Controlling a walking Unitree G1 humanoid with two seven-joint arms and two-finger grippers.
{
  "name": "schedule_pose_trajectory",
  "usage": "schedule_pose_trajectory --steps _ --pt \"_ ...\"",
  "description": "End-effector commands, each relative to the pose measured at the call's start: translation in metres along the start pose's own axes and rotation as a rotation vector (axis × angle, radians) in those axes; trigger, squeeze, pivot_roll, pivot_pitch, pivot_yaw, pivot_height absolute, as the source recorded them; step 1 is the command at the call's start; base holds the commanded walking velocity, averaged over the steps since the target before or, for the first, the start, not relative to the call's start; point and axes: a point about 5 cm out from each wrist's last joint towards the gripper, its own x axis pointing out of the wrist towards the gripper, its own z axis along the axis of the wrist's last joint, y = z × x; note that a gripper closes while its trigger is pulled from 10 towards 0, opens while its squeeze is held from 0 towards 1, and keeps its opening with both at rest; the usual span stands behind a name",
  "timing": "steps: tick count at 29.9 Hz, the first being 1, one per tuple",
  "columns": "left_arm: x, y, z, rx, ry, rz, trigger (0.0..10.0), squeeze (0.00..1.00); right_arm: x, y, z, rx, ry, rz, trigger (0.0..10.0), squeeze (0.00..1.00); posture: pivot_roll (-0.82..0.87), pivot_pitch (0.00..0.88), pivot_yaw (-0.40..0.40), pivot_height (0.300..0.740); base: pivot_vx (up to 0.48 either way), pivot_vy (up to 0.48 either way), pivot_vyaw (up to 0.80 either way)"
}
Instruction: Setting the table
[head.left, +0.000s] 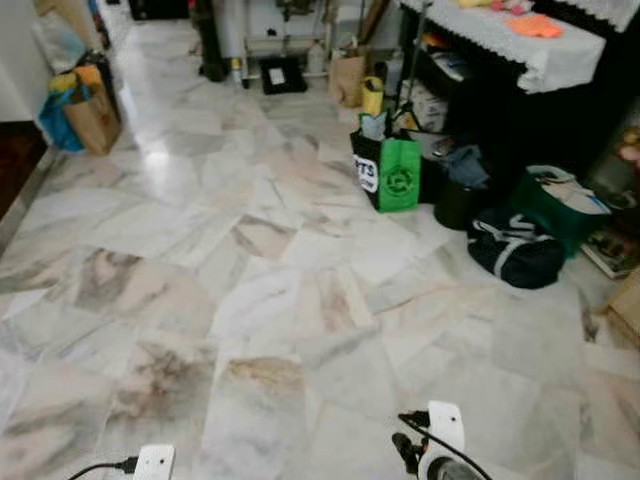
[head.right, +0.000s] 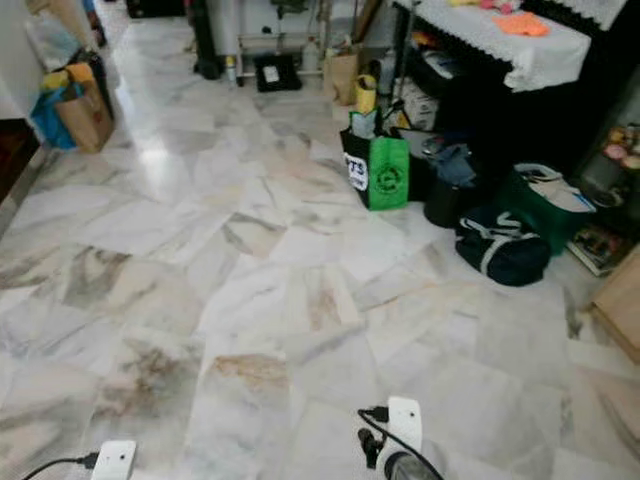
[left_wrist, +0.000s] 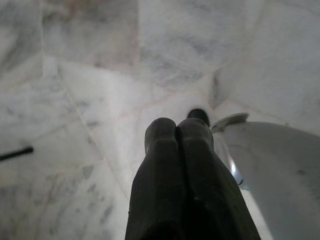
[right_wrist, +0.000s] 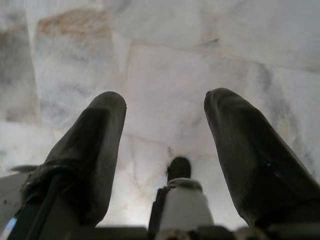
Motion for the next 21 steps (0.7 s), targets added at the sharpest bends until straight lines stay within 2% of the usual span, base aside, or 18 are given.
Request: schedule_pose_trajectory --steps 1,21 --pt "-0.0001 -0.0065 -0.0056 0.009 0.022 -0.024 10.0 0.0 -0.002 -0.0077 -0.0058 -0.004 0.017 -0.02 10.0 0.0 0.06 0.0 -0.011 0.74 0.0 0.0 -0.76" --pt "-0.0008 -0.0007 -0.0042 -0.002 0.01 -0.022 10.0 0.0 -0.0022 -0.0092 -0.0052 -0.013 0.019 -0.02 10.0 0.0 0.07 0.0 -0.022 0.74 0.0 0.0 -0.75"
